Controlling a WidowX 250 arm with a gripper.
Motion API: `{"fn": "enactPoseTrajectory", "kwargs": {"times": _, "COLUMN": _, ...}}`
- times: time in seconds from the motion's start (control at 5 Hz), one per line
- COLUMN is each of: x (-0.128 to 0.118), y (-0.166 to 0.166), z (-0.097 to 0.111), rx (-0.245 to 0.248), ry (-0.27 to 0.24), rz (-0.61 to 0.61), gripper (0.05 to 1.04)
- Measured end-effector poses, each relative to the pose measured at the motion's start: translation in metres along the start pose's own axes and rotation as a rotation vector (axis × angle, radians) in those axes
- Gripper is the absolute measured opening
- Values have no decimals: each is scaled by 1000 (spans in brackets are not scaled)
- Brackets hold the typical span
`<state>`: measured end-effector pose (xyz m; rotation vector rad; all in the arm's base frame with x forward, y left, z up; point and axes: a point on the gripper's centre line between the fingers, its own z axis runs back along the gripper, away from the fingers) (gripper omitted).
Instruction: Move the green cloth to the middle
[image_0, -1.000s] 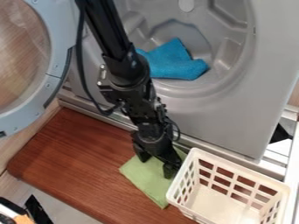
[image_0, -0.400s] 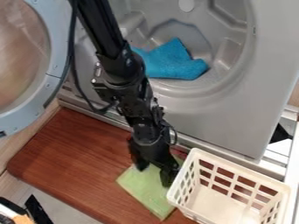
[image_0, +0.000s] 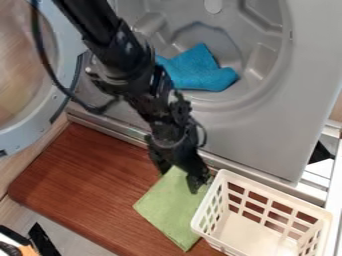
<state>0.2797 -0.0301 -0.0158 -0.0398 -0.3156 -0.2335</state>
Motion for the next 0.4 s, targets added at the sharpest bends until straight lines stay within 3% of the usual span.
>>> {"fn": "enactPoseTrajectory", "kwargs": {"times": 0.2, "x": 5, "y": -6, "z": 15, "rx": -6, "ry": -36, "rz": -6, "gripper": 1000}}
{"fn": "enactPoseTrajectory", "kwargs": {"times": 0.4, "x": -1, "y": -8, "z": 14, "rx": -10, "ry": -34, "rz": 31, "gripper": 1000}}
